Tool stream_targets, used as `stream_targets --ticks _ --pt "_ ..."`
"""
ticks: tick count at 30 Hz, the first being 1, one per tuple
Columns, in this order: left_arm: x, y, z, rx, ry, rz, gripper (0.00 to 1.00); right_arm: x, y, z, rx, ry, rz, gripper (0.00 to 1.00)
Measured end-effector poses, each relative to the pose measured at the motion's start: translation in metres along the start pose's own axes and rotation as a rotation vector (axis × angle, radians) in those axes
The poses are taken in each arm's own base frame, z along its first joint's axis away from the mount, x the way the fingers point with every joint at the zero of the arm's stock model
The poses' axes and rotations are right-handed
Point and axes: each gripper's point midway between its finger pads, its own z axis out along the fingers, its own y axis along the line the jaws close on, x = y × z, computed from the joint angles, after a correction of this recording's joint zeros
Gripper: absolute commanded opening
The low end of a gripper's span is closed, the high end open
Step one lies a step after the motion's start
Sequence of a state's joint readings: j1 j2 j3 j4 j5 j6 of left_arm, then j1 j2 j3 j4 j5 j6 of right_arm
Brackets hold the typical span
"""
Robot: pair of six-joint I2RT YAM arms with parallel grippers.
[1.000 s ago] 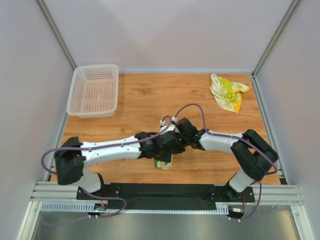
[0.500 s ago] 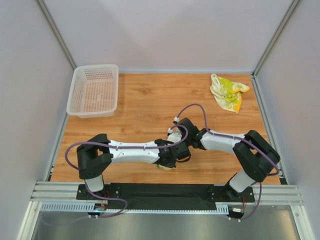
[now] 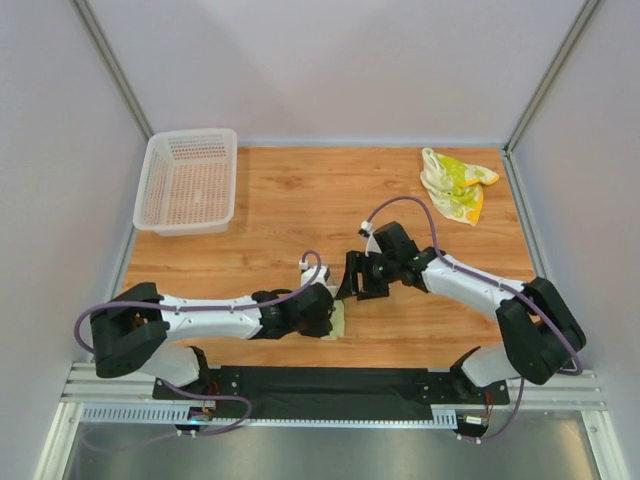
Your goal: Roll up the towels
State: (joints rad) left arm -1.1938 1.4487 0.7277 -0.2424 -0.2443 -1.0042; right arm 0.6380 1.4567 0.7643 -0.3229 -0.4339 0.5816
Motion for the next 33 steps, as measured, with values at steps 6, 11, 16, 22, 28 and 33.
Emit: stream_targets --ticks 6,11,16,22,28,33 --pt "-0.002 0.014 -0.004 0.204 -0.011 -0.16 0.01 -0.008 0.028 -0.023 -0.114 -0.033 -0.083 0.71" --pt "-0.006 0.028 -0.011 0.292 -0.019 -0.263 0.01 0.003 0.033 -0.019 -0.197 -0.008 -0.105 0.69" --pt "-0.005 0.035 -0.014 0.325 -0.003 -0.323 0.02 0.013 0.029 -0.001 -0.229 0.038 -0.101 0.68" --pt "-0.004 0.037 -0.013 0.355 0.029 -0.376 0.02 0.02 0.031 0.027 -0.252 0.074 -0.117 0.65" --pt "-0.003 0.037 -0.008 0.375 0.07 -0.411 0.02 0.03 0.027 0.051 -0.255 0.116 -0.115 0.55" --pt "-0.002 0.038 -0.007 0.393 0.089 -0.439 0.1 0.026 0.033 0.059 -0.281 0.102 -0.125 0.34"
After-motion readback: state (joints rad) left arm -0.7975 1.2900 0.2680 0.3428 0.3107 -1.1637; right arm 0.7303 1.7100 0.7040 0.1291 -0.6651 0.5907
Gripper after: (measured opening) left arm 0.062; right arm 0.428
